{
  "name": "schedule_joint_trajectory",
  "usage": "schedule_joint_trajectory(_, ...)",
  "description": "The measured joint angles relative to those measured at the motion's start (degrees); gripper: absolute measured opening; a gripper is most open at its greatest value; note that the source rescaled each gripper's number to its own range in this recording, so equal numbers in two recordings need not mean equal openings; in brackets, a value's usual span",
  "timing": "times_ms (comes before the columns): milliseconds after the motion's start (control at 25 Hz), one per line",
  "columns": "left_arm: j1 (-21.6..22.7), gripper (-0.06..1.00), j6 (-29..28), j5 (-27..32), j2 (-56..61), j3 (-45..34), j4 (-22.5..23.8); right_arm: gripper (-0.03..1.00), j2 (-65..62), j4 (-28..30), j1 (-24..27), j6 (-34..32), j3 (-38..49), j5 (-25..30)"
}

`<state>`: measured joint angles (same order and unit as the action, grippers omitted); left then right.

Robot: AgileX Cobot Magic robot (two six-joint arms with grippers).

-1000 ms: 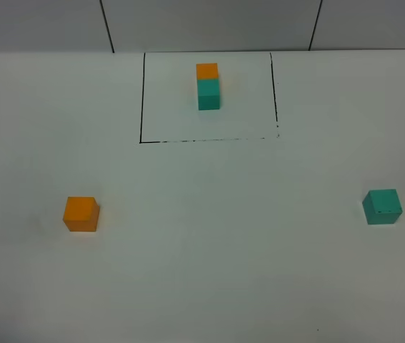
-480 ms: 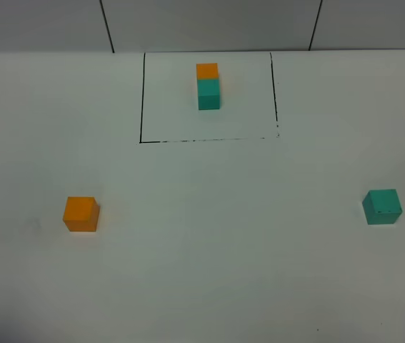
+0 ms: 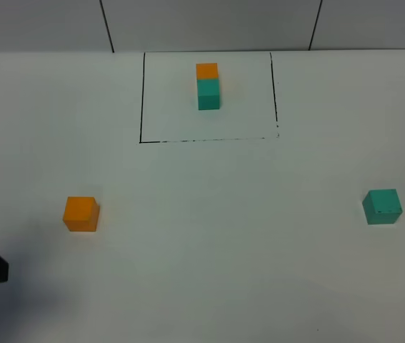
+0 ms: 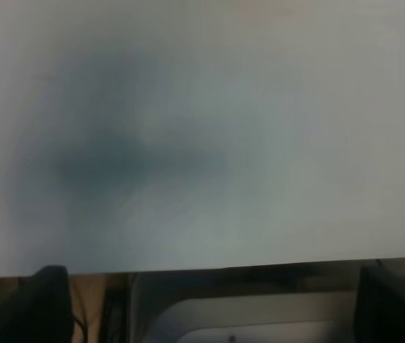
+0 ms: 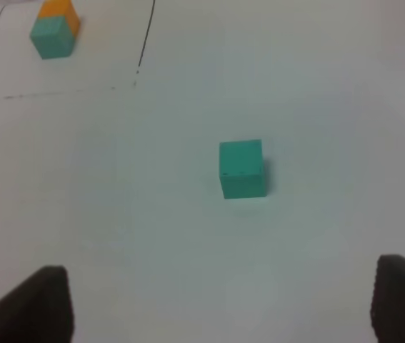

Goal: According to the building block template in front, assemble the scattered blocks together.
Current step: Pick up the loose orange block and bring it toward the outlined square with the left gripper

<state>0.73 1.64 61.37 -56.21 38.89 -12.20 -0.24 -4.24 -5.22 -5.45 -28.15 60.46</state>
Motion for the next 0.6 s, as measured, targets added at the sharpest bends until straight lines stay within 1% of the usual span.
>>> schedule_joint_trajectory(120,-0.1,0.68,0.0,-1.3,-9.6,4.8,-1.7,0.71,0.0,0.0,0.0,0.0,0.0,0.0)
schedule_joint_trajectory(200,-1.5,0.68,-0.2,-2.0,-14.7,8.4,-1.8,0.71,0.0,0.0,0.0,0.0,0.0,0.0)
schedule_joint_trajectory(280,-4.3,0.68,-0.8,-3.0,-20.1,11.1,-1.4,0.71,0.0,0.0,0.0,0.0,0.0,0.0)
schedule_joint_trajectory(400,-9.4,0.68,-4.7,-6.0,-26.8,13.9,1.5,0.71,0.0,0.0,0.0,0.0,0.0,0.0)
schedule_joint_trajectory(480,-12.2,0.68,-8.2,-7.4,-30.5,15.3,5.2,0.71,0.0,0.0,0.0,0.0,0.0,0.0)
schedule_joint_trajectory(600,-14.7,0.68,-11.3,-9.9,-35.9,16.7,8.5,0.71,0.0,0.0,0.0,0.0,0.0,0.0)
